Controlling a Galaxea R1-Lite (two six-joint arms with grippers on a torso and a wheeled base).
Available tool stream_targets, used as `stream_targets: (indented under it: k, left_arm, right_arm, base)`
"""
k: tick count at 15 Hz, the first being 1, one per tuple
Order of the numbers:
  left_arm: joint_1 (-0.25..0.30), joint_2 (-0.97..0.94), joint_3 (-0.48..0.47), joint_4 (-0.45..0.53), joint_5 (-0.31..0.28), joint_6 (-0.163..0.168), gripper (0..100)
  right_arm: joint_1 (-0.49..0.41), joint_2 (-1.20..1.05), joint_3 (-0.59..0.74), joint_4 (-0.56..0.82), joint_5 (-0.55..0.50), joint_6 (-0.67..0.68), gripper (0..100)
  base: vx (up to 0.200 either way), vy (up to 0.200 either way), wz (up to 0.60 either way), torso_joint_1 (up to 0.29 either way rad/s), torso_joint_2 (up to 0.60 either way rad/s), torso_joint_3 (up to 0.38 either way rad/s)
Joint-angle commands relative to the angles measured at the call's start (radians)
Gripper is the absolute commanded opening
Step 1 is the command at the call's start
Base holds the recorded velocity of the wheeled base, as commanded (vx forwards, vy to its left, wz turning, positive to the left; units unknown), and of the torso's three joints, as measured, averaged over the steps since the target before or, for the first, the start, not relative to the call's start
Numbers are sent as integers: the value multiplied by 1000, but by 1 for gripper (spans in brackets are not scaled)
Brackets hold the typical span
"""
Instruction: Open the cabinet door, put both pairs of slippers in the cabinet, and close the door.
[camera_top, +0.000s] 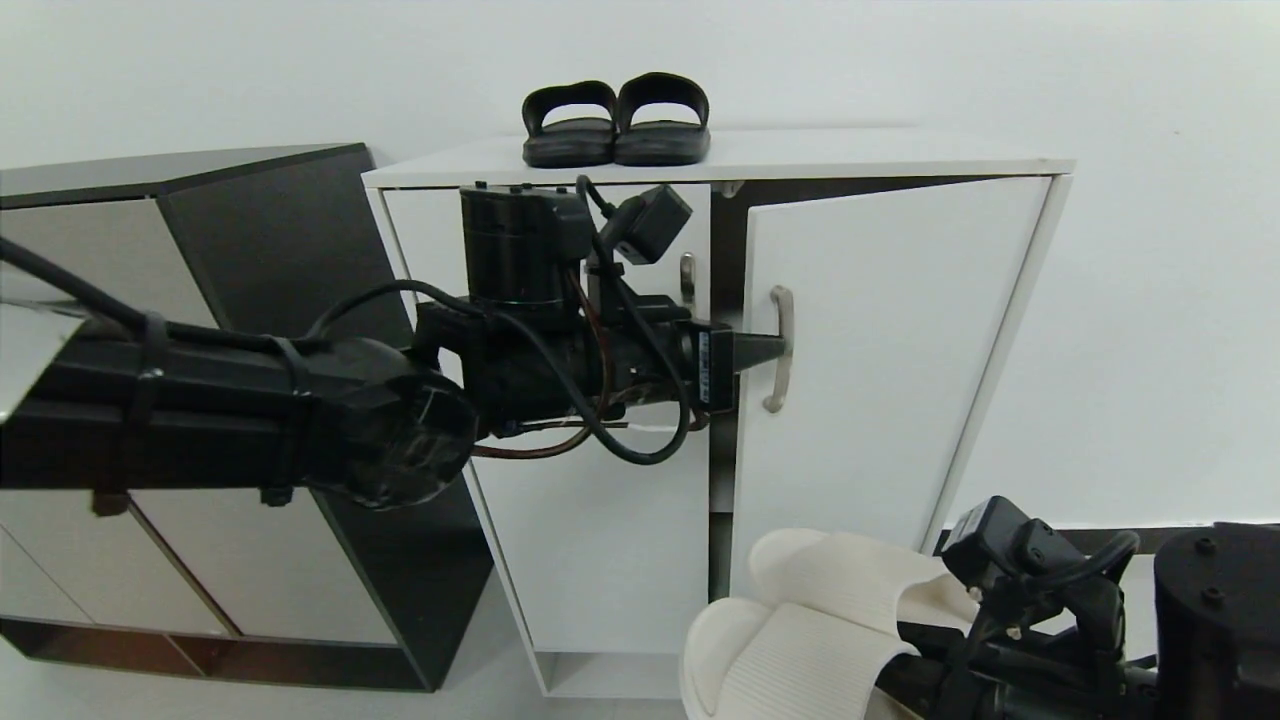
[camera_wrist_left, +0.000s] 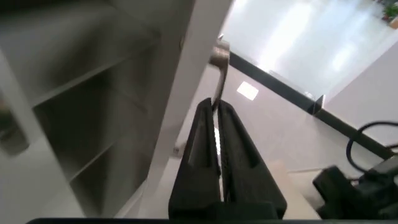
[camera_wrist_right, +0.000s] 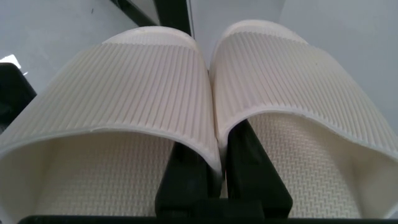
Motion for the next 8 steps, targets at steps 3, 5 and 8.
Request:
stream_targets:
  k: [3,5,8]
  left_arm:
    - [-9,-188,162,1,6,22,0]
    - [4,-223,183,1,4,20,0]
    - [47,-194,170,1,4,15,0]
  right_arm:
    - [13,-16,5,5,1,0,0]
    - [13,-16,5,25,1,-1,0]
    - [25,-17,5,27,-1,-1,0]
  base:
    - [0,0,0,0,0,0]
    - [0,0,0,0,0,0]
    - [0,0,0,0,0,0]
